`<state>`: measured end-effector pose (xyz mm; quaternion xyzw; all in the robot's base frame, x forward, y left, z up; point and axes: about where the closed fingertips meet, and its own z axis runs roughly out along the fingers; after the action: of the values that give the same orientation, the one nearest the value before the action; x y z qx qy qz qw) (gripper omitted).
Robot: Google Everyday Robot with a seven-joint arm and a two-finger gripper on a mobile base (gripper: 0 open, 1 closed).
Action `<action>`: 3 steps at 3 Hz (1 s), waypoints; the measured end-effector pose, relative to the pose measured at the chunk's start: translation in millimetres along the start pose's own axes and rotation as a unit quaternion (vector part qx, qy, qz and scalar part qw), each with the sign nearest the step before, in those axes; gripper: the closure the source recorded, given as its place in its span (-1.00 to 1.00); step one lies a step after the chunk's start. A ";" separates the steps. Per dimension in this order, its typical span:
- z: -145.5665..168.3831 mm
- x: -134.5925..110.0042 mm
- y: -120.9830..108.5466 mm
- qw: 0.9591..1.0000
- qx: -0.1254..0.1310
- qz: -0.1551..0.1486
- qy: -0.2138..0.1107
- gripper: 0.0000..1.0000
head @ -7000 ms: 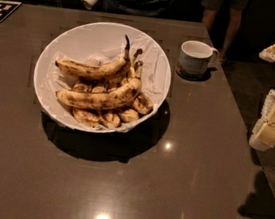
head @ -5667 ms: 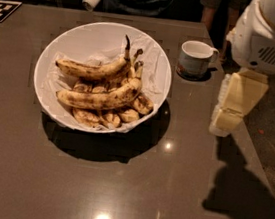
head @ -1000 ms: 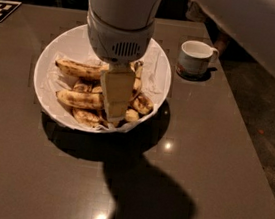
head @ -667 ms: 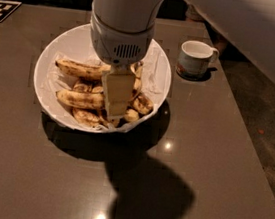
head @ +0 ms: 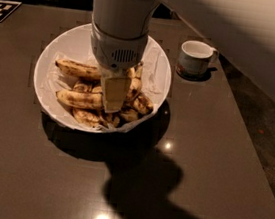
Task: Pick banana from white bowl
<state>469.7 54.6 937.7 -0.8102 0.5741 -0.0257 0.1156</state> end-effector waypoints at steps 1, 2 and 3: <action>2.9 0.3 -0.8 1.000 -0.004 0.000 0.000 -0.14; 13.3 2.7 -2.2 1.000 -0.015 0.003 -0.002 -0.10; 24.0 5.0 -3.7 1.000 -0.026 0.003 -0.002 -0.10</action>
Offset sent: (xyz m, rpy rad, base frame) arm 0.0090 -0.0043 -0.0302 -0.0291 0.0839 -0.0056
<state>478.9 54.8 914.7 -0.8111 0.5770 -0.0089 0.0953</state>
